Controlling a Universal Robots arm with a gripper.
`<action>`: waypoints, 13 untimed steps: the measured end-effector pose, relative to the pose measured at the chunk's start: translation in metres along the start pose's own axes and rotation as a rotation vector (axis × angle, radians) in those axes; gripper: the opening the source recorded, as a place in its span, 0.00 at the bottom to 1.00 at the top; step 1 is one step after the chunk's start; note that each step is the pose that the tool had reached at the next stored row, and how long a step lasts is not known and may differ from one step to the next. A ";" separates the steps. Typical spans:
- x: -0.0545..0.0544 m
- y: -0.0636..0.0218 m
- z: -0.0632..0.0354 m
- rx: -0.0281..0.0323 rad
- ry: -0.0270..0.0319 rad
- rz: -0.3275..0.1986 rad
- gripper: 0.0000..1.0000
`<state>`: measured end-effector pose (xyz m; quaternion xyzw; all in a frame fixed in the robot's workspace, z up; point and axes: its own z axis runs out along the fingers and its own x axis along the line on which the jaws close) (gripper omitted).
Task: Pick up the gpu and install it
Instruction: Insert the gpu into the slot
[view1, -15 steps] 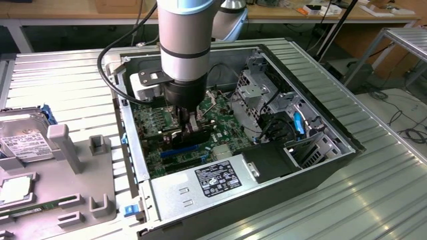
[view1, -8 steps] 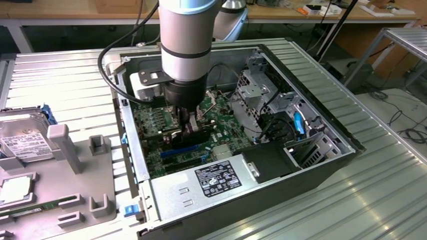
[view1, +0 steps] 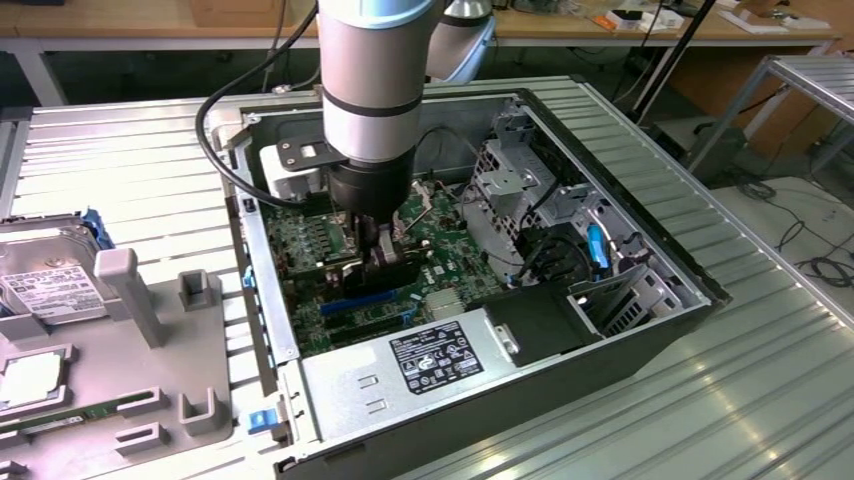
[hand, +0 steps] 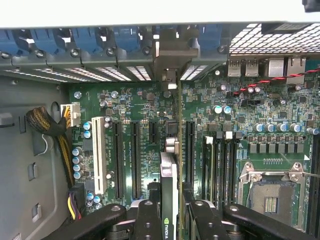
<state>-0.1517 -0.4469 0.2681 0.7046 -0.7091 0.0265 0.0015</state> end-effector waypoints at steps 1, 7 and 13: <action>0.000 0.0000 0.0000 0.0000 0.0000 0.000 0.27; 0.000 0.0010 0.0000 0.0000 0.0000 0.000 0.27; 0.000 0.0011 0.0004 -0.0001 0.0002 0.000 0.27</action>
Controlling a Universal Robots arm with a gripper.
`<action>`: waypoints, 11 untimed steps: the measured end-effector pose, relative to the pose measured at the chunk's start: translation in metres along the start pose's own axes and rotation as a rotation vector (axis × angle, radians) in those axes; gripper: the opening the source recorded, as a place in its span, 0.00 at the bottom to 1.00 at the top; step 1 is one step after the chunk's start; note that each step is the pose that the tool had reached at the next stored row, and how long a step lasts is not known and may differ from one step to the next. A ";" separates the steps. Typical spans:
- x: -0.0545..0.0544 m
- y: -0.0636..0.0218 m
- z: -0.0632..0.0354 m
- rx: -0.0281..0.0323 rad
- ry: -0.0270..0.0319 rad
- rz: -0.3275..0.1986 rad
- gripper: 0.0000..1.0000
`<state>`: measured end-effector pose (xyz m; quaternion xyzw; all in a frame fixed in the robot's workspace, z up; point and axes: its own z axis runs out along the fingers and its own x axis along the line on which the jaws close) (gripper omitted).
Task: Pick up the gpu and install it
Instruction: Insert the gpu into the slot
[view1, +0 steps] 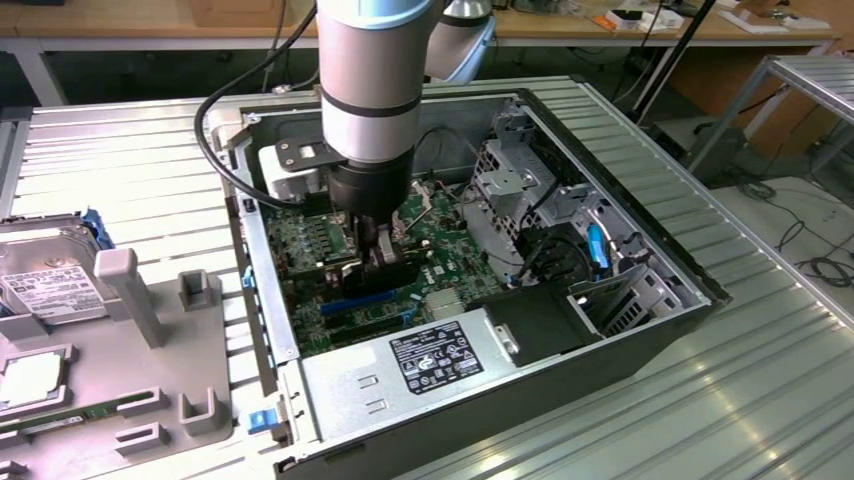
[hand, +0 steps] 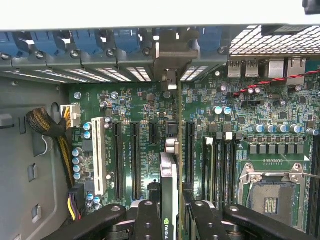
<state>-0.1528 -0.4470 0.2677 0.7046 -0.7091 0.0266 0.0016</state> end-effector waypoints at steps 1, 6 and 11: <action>0.000 0.0000 0.0004 0.0000 0.0000 0.000 0.27; 0.000 0.0000 0.0015 0.0001 -0.0003 0.000 0.27; 0.000 0.0001 0.0047 0.0012 -0.0002 0.000 0.27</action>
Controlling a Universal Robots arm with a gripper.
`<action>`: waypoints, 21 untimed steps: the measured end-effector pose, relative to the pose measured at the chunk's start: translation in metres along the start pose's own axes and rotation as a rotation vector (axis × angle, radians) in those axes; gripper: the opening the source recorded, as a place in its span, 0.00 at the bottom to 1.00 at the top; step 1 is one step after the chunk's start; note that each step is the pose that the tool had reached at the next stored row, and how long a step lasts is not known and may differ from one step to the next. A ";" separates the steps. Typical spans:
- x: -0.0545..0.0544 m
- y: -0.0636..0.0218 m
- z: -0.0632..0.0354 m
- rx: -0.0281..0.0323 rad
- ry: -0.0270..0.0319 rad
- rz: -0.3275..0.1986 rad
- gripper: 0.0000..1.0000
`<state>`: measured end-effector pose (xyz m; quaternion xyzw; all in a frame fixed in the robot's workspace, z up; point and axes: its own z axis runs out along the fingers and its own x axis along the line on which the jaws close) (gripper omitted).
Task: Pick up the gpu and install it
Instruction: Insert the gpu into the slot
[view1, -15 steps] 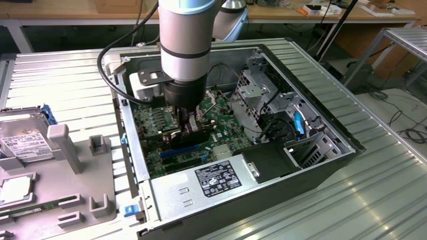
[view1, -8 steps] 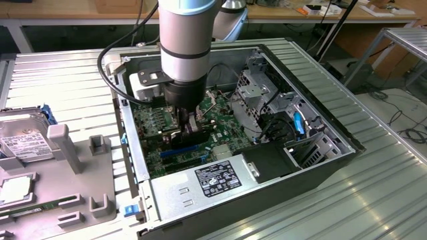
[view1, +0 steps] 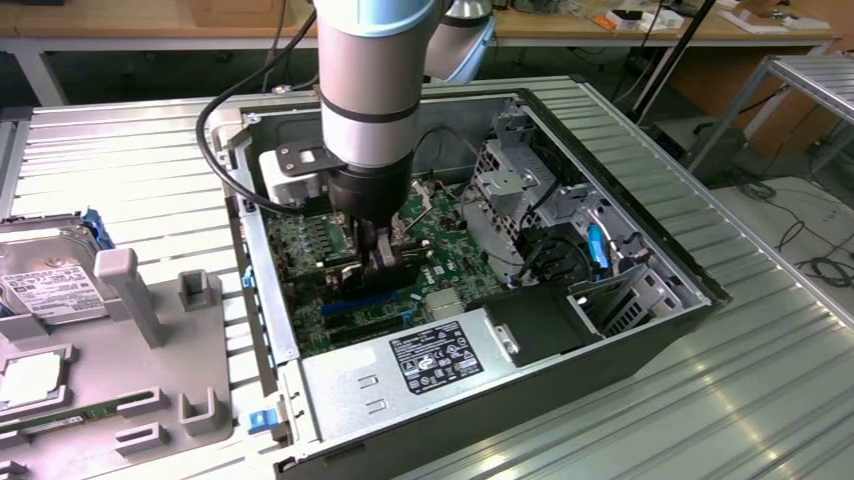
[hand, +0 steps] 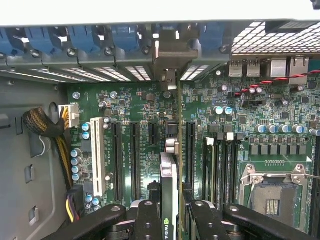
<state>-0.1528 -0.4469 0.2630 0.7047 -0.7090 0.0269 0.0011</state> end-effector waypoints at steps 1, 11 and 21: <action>0.000 0.0000 0.0006 0.0003 0.0002 0.000 0.27; 0.000 0.0002 0.0018 0.0006 0.0001 0.000 0.27; 0.000 0.0008 0.0037 0.0006 0.0000 0.000 0.27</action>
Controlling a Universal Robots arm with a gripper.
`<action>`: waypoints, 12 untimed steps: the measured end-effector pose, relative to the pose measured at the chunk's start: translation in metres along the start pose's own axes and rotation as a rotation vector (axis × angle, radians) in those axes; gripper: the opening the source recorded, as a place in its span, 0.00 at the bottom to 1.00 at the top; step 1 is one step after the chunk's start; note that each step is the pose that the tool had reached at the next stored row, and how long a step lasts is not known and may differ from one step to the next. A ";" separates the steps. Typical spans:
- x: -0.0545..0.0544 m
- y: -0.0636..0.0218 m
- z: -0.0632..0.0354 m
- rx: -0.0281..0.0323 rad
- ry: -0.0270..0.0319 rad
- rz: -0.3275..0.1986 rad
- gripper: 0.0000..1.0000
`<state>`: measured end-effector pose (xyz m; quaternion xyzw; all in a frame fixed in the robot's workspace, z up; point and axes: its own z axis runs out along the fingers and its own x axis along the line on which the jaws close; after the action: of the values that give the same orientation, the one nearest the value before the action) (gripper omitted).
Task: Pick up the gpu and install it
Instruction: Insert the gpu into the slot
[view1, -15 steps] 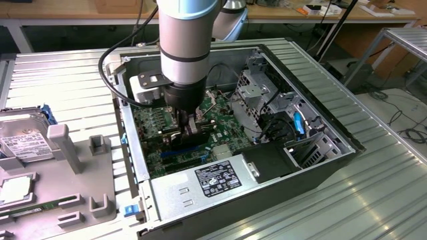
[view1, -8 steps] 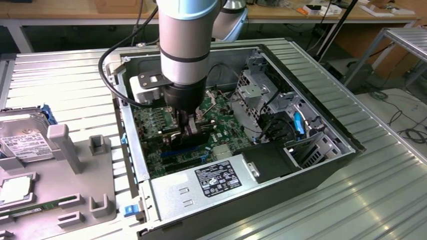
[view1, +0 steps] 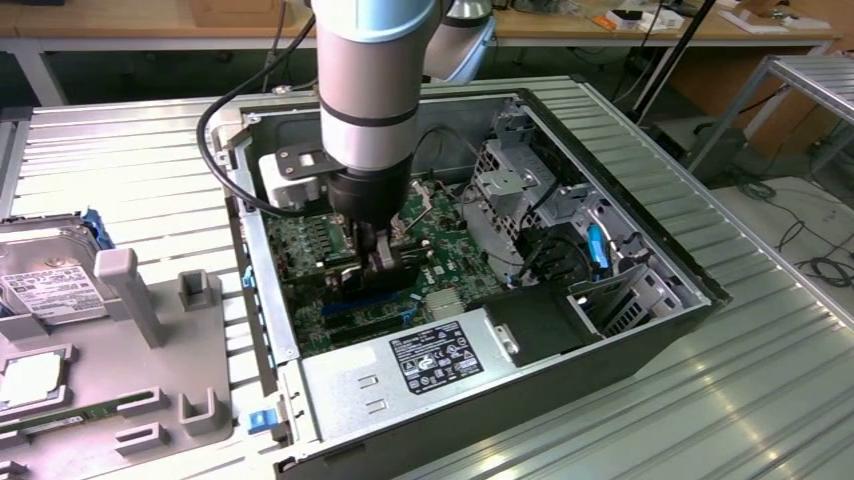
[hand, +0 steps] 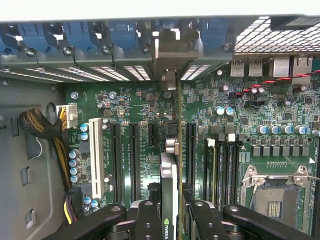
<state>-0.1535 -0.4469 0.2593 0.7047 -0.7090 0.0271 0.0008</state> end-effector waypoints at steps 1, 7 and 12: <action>0.000 0.0001 0.0001 -0.0001 0.0002 0.000 0.27; 0.000 0.0005 0.0021 0.0000 0.0003 0.000 0.27; 0.000 0.0005 0.0029 0.0002 0.0002 0.000 0.27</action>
<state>-0.1539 -0.4469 0.2564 0.7047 -0.7090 0.0273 0.0008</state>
